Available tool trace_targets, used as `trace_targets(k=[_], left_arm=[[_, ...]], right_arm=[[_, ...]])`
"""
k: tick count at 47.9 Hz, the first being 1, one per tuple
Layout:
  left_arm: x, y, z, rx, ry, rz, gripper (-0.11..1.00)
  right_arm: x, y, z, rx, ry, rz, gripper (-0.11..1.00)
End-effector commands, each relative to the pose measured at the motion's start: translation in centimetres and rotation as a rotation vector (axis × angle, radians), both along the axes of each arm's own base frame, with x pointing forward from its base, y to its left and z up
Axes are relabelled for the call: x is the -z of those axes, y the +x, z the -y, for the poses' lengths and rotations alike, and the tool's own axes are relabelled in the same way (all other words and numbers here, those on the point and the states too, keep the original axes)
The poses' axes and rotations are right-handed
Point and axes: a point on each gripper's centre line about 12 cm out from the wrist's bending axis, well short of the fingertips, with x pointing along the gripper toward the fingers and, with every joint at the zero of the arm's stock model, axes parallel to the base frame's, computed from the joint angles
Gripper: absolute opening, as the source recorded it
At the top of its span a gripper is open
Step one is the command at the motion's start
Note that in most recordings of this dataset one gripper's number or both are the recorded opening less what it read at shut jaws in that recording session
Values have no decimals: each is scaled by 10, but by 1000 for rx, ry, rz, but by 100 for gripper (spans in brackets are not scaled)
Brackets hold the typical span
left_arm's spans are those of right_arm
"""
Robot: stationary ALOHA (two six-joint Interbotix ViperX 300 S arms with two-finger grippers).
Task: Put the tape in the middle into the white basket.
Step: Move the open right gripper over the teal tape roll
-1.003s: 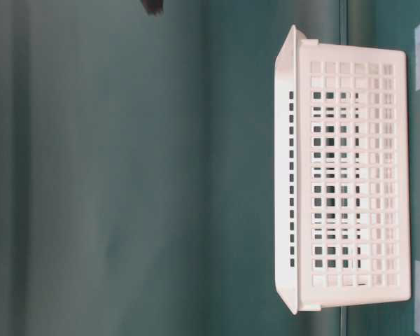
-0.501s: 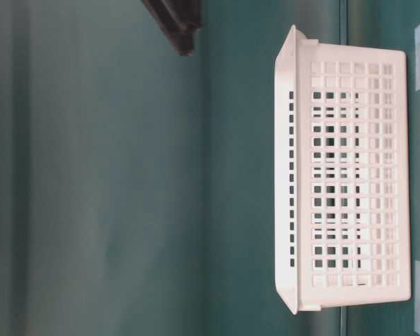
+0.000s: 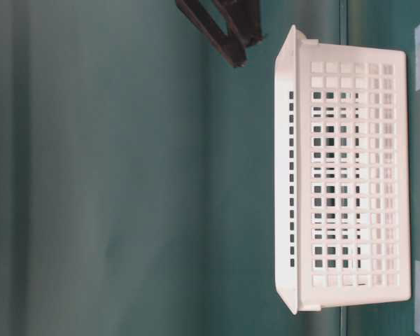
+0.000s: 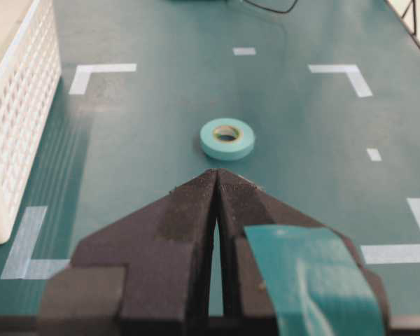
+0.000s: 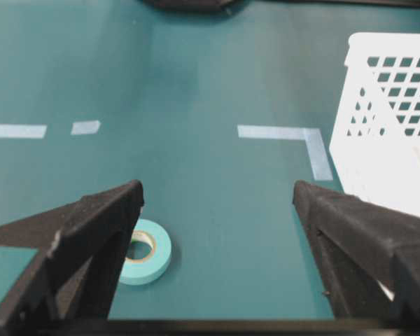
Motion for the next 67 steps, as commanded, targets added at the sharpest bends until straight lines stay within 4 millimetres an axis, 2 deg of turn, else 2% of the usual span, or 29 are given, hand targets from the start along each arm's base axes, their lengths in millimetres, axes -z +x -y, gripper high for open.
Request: trace_targets(k=[1, 24, 67], left_arm=[[-3, 1, 0, -1, -3, 5, -11], [2, 1, -1, -5, -4, -6, -11], [7, 0, -1, -7, -4, -19, -11]], right_arm=[[-6, 9, 0, 1, 2, 22, 100], [19, 36, -13, -41, 18, -64, 100], [62, 70, -26, -50, 102, -178, 100]])
